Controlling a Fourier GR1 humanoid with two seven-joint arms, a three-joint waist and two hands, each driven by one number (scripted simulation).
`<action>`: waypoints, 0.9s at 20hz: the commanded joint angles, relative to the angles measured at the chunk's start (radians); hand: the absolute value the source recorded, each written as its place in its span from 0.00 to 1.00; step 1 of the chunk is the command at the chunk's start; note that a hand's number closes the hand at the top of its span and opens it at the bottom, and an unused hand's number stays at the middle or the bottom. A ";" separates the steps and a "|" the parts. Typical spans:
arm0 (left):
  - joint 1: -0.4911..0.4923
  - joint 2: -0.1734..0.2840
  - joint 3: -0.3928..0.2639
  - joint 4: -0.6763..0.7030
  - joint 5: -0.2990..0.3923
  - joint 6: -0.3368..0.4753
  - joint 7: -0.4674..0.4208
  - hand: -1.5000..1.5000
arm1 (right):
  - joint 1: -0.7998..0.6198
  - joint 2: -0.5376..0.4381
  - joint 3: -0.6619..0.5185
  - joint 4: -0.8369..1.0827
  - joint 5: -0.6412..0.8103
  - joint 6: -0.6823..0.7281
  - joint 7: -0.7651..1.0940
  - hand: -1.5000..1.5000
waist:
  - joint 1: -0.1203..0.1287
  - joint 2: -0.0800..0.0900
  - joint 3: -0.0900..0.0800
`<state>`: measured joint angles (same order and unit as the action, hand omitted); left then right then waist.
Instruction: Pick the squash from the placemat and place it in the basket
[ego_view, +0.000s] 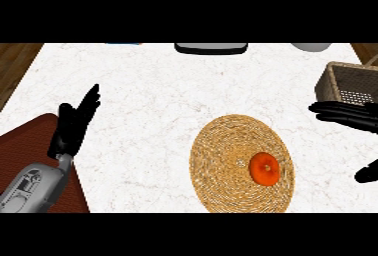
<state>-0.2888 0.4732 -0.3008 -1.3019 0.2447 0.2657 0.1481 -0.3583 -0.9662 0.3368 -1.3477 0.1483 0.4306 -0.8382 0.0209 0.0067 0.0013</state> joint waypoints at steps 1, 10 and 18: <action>-0.016 -0.008 0.024 0.022 -0.002 -0.036 -0.001 0.50 | -0.024 0.068 0.031 0.097 0.044 0.065 -0.143 0.00 | -0.007 -0.002 -0.001; 0.078 -0.003 0.040 -0.022 -0.038 -0.041 -0.040 0.50 | -0.030 0.183 0.129 0.213 0.112 -0.032 -0.177 0.00 | 0.004 -0.002 0.000; 0.034 -0.057 0.057 -0.015 -0.095 -0.017 0.021 0.50 | -0.099 0.286 0.158 0.224 0.161 -0.041 -0.101 0.00 | -0.013 -0.005 -0.001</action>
<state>-0.2495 0.4441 -0.2407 -1.3290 0.1906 0.2278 0.1647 -0.4272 -0.7494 0.4822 -1.1517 0.2830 0.3267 -0.8900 0.0123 0.0020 0.0006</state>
